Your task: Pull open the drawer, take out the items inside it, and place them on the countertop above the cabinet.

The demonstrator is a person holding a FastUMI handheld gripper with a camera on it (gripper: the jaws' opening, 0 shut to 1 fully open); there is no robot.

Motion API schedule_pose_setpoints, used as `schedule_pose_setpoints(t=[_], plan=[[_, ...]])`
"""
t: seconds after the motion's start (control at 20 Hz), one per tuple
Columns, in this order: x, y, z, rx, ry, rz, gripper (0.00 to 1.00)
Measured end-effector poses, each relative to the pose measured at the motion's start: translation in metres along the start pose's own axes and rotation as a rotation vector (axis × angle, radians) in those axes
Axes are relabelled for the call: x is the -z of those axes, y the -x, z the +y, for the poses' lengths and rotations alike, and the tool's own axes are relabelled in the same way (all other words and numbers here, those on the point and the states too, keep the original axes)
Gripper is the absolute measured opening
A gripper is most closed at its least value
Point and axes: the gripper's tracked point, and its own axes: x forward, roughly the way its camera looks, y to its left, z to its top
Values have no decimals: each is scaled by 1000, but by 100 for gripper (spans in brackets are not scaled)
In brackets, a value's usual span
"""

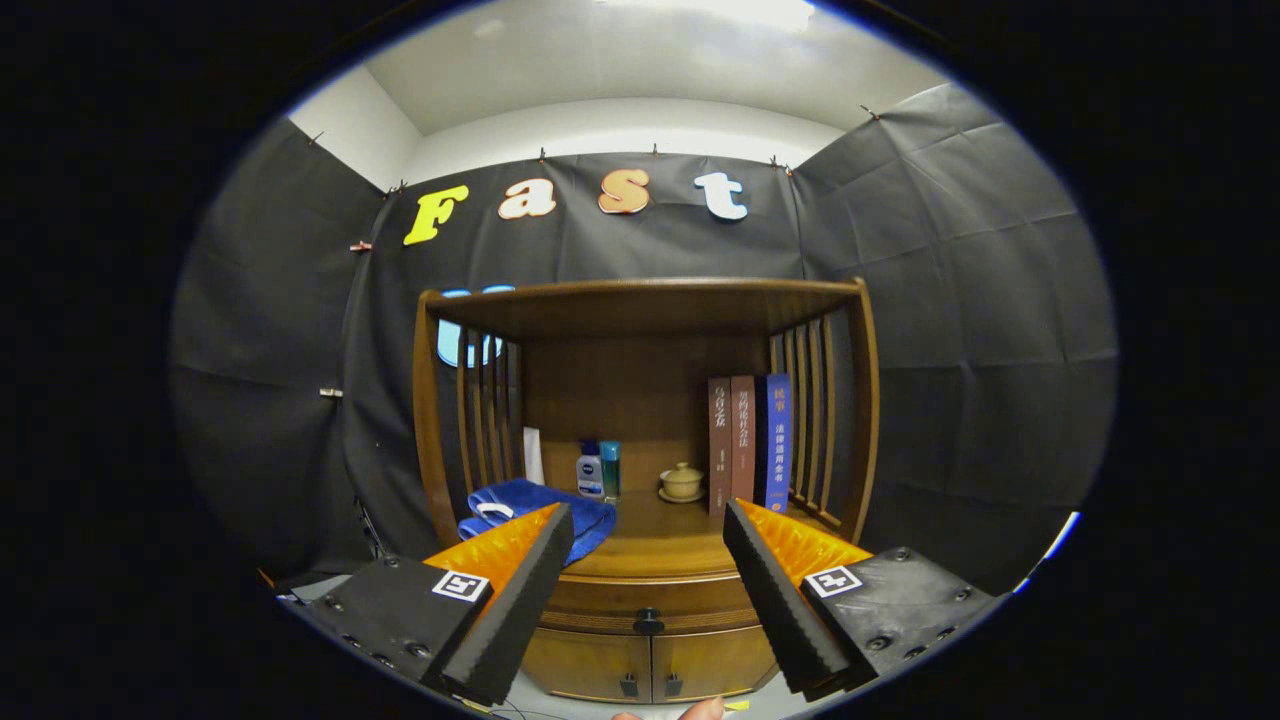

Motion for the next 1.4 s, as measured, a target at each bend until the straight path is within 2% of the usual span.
schedule_pose_setpoints(t=[0.3, 0.45, 0.9, 1.05, 1.15, 1.25, 1.35, 1.4], plan=[[87, -44, -5, -6, -48, 54, 99], [131, -67, -3, -1, -10, 89, 99], [233, -94, -6, 12, -27, 242, 97], [243, -103, 0, 3, -35, 253, 69], [247, -102, 1, 13, -24, 267, 54], [248, -106, 0, 32, -19, 260, 54], [245, -101, 0, 33, -6, 257, 46], [251, -102, 1, 34, -3, 256, 39]])
